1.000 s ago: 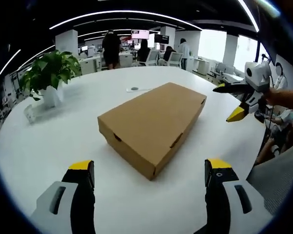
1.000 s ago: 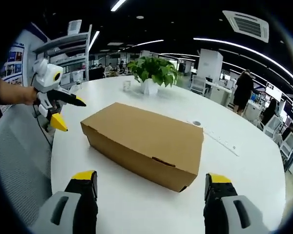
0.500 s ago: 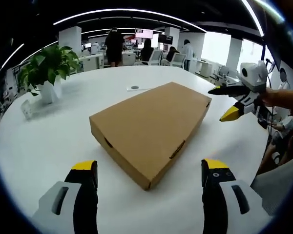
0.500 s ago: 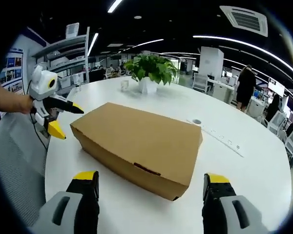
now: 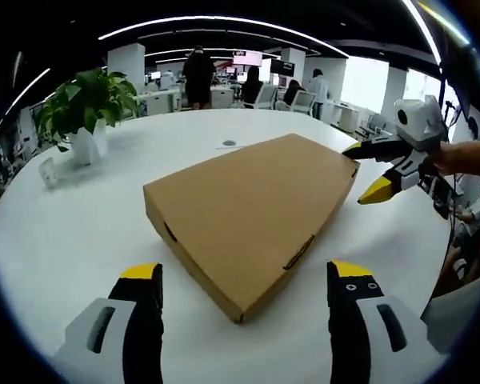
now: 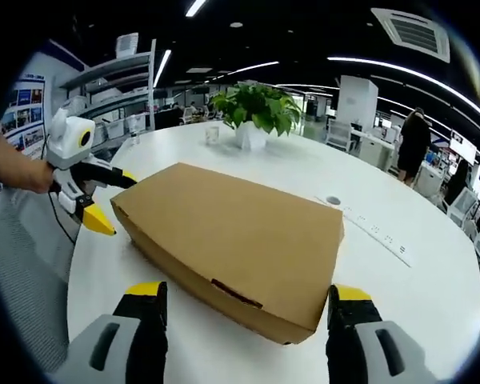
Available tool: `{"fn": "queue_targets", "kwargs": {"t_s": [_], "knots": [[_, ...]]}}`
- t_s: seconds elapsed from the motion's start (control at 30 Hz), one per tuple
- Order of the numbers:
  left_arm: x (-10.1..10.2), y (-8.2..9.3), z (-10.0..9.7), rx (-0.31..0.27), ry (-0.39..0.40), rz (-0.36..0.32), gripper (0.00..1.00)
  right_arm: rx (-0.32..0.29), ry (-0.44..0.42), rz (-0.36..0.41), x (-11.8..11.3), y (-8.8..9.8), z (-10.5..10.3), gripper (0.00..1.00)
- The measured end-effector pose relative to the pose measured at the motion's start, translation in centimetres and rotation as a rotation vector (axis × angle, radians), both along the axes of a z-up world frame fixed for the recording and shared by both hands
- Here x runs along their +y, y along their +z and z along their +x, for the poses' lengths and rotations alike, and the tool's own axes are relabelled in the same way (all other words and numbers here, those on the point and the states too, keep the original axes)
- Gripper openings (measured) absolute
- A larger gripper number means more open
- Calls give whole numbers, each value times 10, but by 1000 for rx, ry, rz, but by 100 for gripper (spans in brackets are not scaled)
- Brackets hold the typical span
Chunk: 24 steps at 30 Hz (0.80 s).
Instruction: Operate the shoe box by opening the lid, removing the specified soft item, and placing it in the target area until the item is outside and the box remains undamaged.
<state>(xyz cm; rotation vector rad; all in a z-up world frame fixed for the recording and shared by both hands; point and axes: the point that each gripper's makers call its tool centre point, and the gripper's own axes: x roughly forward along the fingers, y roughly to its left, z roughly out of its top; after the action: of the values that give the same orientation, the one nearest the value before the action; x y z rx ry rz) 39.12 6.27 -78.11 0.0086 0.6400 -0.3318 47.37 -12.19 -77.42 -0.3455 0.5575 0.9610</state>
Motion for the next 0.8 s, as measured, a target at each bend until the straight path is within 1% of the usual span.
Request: {"fn": "queue_targets", "kwargs": {"t_s": [0.1,0.27,0.4,0.5,0.67,0.8], "knots": [[-1,0,2,-5,14,-16,87,5,-13,4,-1,-2,4,78],[-5,-1,6,-13,24,-24,82,9,-32,12,-1,-3,9,73],[-8,1,9,-21,23,-24,77,12,-28,18,0,-3,8,74],[-8,2,11,-26,31,-28,79,16,-26,23,0,-4,8,74],[-6,1,13,-33,38,-20,76,17,-25,27,0,-5,9,74],[-6,-1,14,-34,37,-13,77,19,-27,30,1,-5,9,75]]}}
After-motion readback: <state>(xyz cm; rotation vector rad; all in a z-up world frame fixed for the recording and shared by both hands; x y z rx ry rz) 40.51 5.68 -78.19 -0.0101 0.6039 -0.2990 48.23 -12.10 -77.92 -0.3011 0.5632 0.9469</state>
